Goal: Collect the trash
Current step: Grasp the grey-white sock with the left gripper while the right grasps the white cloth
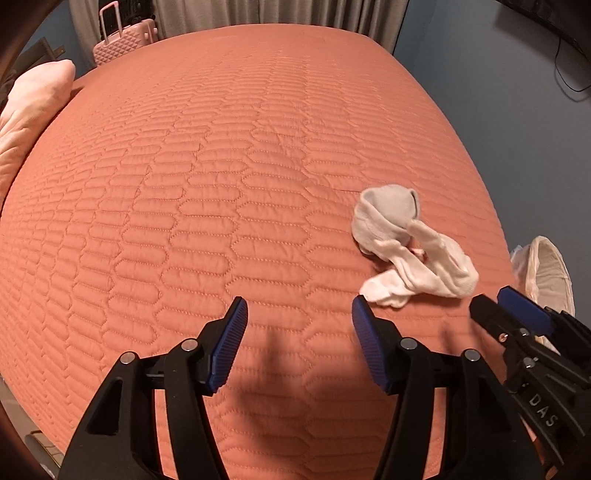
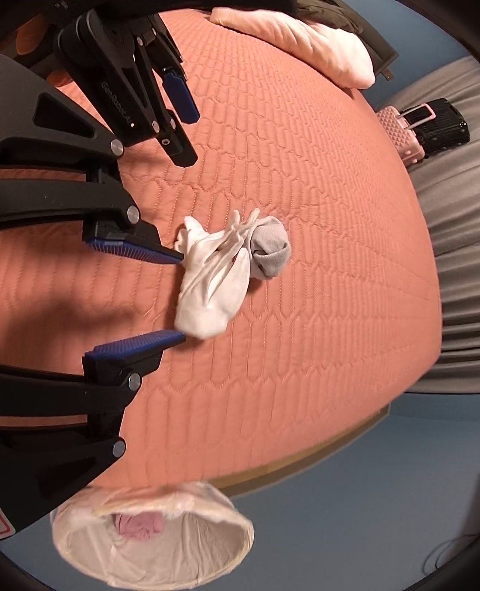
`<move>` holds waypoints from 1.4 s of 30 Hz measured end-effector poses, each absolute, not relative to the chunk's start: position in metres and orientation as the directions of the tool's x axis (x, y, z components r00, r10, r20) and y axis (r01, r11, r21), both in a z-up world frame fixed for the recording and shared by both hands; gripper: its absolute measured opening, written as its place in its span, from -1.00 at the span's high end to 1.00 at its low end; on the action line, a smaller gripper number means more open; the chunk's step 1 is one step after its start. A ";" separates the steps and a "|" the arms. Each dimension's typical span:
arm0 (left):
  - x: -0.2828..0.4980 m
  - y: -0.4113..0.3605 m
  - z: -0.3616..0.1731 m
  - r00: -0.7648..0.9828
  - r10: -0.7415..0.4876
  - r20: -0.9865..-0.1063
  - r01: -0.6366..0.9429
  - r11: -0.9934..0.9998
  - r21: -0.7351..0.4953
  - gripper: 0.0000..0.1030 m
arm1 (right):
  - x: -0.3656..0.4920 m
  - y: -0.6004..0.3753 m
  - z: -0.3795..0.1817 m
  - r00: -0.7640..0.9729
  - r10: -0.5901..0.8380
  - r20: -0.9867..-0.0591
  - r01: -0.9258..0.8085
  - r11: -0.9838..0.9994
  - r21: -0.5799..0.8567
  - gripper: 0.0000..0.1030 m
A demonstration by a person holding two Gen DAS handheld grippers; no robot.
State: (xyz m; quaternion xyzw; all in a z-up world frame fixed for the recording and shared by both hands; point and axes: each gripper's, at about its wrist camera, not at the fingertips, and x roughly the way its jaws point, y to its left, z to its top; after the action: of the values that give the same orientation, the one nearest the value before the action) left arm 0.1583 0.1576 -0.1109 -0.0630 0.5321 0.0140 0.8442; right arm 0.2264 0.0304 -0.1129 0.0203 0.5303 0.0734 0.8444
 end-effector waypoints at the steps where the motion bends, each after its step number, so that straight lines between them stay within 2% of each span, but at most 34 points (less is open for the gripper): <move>1: 0.163 0.157 -0.111 0.433 -0.045 -0.900 -0.089 0.992 -0.092 -0.14 | 0.231 0.032 -0.117 0.420 0.147 -0.895 -0.101 0.988 0.115 0.22; 6: 0.184 0.158 -0.113 0.433 -0.055 -0.900 -0.084 0.991 -0.101 -0.22 | 0.249 0.036 -0.137 0.392 0.144 -0.909 -0.094 0.989 0.116 0.22; 7: 0.188 0.158 -0.114 0.434 -0.056 -0.899 -0.082 0.991 -0.102 -0.23 | 0.252 0.037 -0.140 0.386 0.146 -0.911 -0.094 0.988 0.119 0.27; 8: 0.191 0.158 -0.115 0.433 -0.059 -0.899 -0.081 0.991 -0.103 -0.23 | 0.255 0.037 -0.144 0.374 0.150 -0.915 -0.094 0.988 0.124 0.54; 10: 0.196 0.157 -0.116 0.432 -0.066 -0.899 -0.078 0.991 -0.110 -0.24 | 0.259 0.036 -0.151 0.356 0.152 -0.922 -0.093 0.988 0.126 0.93; 18: 0.215 0.137 -0.118 0.439 -0.107 -0.892 -0.038 0.990 -0.137 -0.40 | 0.261 0.010 -0.133 0.422 0.089 -0.902 -0.028 0.996 0.085 0.93; 26: 0.238 0.113 -0.130 0.427 -0.149 -0.892 0.010 0.987 -0.160 -0.40 | 0.267 -0.017 -0.119 0.446 0.064 -0.893 0.028 0.996 0.085 0.93; 28: 0.241 0.109 -0.135 0.419 -0.158 -0.894 0.022 0.986 -0.164 -0.24 | 0.267 -0.019 -0.118 0.447 0.066 -0.892 0.030 0.996 0.089 0.93; 30: 0.243 0.108 -0.140 0.401 -0.192 -0.896 0.036 0.980 -0.194 0.13 | 0.265 -0.020 -0.119 0.445 0.070 -0.893 0.032 0.995 0.094 0.93; 33: 0.239 0.105 -0.142 0.392 -0.216 -0.895 0.052 0.976 -0.212 0.43 | 0.262 -0.019 -0.119 0.443 0.076 -0.893 0.027 0.995 0.098 0.93; 37: 0.231 0.105 -0.139 0.391 -0.228 -0.892 0.062 0.973 -0.221 0.63 | 0.257 -0.017 -0.116 0.444 0.081 -0.892 0.018 0.995 0.100 0.93; 42: 0.211 0.100 -0.124 0.402 -0.242 -0.883 0.080 0.970 -0.229 0.70 | 0.246 -0.017 -0.105 0.460 0.081 -0.884 0.012 0.995 0.098 0.93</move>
State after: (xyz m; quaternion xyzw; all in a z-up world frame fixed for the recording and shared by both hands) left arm 0.2114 0.1003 -0.1238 -0.0749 0.5381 -0.0964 0.8340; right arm 0.2459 -0.0172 -0.1047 0.0449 0.5190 0.0204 0.8533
